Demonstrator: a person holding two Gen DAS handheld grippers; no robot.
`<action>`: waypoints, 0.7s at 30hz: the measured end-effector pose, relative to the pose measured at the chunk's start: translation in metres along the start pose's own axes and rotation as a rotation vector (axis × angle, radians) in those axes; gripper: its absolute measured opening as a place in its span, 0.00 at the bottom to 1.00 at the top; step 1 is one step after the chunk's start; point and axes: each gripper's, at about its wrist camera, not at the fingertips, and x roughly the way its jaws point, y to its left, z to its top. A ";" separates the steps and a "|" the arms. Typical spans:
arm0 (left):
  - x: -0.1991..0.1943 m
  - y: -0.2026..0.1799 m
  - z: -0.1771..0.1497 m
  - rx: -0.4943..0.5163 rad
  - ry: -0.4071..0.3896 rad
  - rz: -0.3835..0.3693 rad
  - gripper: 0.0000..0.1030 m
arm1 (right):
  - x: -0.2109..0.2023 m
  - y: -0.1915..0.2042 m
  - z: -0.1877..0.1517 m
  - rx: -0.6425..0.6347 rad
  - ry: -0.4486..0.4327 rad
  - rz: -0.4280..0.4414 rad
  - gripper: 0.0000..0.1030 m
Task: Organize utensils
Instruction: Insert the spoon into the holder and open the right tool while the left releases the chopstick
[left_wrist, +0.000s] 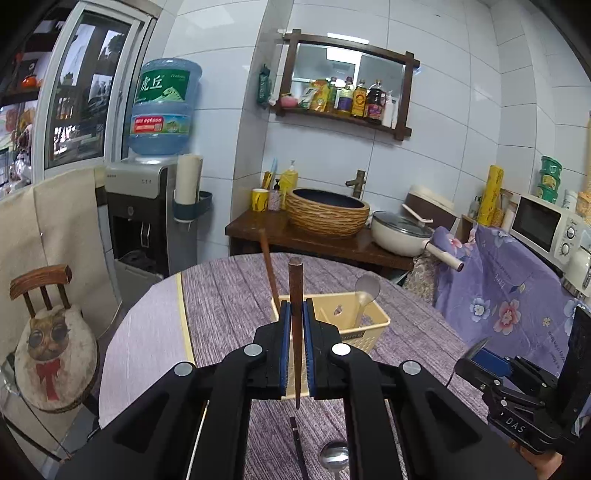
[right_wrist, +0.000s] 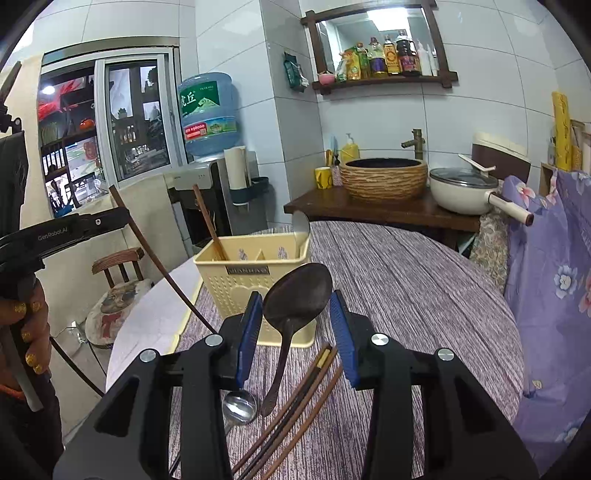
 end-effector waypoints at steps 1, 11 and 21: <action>-0.001 -0.002 0.005 0.008 -0.005 -0.003 0.08 | 0.000 0.000 0.004 -0.001 -0.001 0.006 0.38; -0.007 -0.017 0.048 0.056 -0.040 -0.052 0.08 | 0.009 0.014 0.064 -0.040 -0.044 0.066 0.38; 0.001 -0.016 0.109 -0.010 -0.170 -0.020 0.08 | 0.044 0.031 0.136 -0.091 -0.166 -0.021 0.38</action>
